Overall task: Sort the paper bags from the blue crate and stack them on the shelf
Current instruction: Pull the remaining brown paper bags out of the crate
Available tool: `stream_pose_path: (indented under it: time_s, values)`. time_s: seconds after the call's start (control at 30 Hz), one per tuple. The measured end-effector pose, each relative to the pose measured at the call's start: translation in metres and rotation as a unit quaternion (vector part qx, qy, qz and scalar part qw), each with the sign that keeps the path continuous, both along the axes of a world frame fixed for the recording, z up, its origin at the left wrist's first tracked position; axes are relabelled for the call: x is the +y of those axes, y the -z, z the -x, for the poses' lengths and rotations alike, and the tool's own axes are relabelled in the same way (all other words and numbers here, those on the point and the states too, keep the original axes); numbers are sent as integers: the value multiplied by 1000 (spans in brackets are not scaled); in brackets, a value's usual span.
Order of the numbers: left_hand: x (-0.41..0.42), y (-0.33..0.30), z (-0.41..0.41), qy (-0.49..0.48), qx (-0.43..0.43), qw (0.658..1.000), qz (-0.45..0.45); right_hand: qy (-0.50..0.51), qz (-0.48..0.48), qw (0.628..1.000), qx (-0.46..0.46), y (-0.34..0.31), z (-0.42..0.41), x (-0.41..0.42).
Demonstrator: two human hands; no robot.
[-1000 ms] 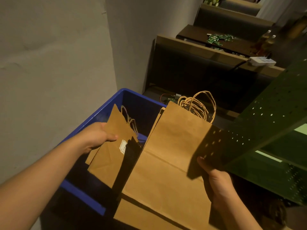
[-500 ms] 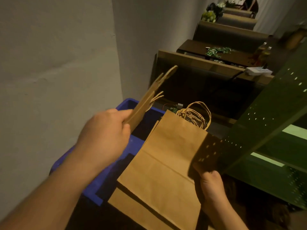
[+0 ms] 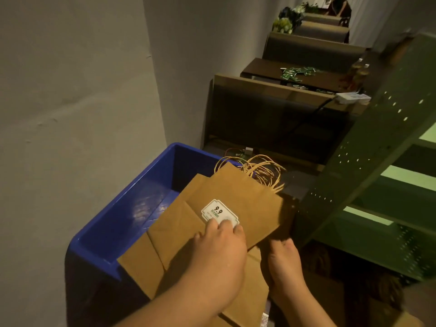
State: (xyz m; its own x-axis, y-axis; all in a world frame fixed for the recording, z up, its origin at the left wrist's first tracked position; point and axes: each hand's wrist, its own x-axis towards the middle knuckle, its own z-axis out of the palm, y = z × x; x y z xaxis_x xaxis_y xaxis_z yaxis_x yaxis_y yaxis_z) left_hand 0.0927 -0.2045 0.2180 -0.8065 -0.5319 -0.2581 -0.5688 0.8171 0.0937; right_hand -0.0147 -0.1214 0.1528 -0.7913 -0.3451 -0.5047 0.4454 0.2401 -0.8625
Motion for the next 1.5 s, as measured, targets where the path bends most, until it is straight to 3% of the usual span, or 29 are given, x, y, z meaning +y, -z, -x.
stream_pose_path:
  time_s: [0.13,0.27,0.37,0.47,0.63,0.77,0.97,1.1,1.2,1.27,1.37,1.43,1.5]
  values:
    - [12,14,6,11,-4,1000,-28,7,15,999,-40,2,-3,0]
    - [15,23,9,3,31,999,24,13,21,1000,-7,4,-5,-2]
    - [9,31,8,24,32,998,-39,12,39,999,6,9,-6,-1]
    - [-8,25,1,-9,140,986,-93,10,43,999,20,12,-7,0]
    - [-26,-6,-17,-50,204,949,-234,0,80,997,-1,13,-8,5]
    - [-33,-28,-28,-51,209,943,-253,-12,141,989,-33,17,-6,8]
    - [-31,-72,-51,-67,207,942,-257,-13,104,994,-16,24,-3,7]
    - [-37,-120,-72,-96,333,879,-329,-5,97,995,-22,29,-1,8]
    - [-65,-127,-79,-147,491,763,-393,-11,95,995,-23,26,-2,8]
    - [-89,-113,-76,-149,515,714,-450,-36,75,996,-18,20,-2,9]
    - [-113,-74,-63,-176,492,683,-510,-46,39,998,-2,18,2,12]
    - [-120,-44,-58,-204,429,711,-519,-64,53,997,-3,20,3,13]
    - [-125,-17,-57,-217,330,786,-476,-48,73,996,-8,16,1,15]
